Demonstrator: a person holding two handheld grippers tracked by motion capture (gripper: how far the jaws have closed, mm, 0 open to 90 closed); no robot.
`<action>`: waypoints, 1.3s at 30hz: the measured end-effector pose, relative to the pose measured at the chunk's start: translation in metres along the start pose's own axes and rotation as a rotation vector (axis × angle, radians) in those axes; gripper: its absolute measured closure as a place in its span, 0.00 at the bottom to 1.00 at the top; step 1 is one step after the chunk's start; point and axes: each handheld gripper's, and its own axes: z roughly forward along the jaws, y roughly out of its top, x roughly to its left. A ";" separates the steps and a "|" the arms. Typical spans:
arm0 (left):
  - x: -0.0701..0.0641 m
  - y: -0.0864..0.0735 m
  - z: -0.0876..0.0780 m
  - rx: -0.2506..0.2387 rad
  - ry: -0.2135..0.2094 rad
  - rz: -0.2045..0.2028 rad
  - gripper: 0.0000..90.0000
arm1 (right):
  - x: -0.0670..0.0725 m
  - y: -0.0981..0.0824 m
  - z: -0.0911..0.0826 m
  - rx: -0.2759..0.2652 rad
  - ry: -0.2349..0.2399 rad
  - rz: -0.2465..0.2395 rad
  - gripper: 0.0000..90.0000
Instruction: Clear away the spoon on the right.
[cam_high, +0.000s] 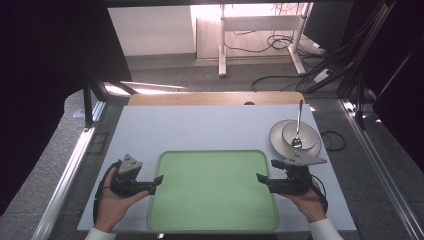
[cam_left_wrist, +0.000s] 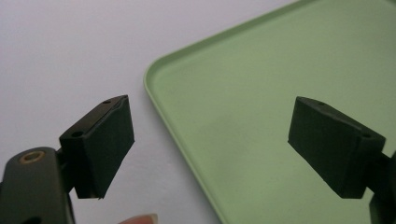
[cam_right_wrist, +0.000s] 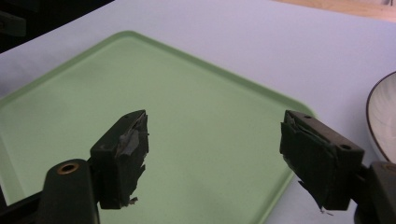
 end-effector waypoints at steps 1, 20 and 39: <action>0.000 0.000 0.001 0.004 0.001 0.001 0.16 | -0.001 -0.001 0.001 0.007 0.003 -0.002 0.28; -0.005 -0.013 -0.005 0.007 -0.016 0.018 0.15 | 0.006 0.003 0.006 0.030 -0.004 -0.028 0.32; -0.007 -0.011 0.001 0.032 0.007 0.014 0.14 | 0.000 0.007 0.007 0.030 -0.014 -0.027 0.33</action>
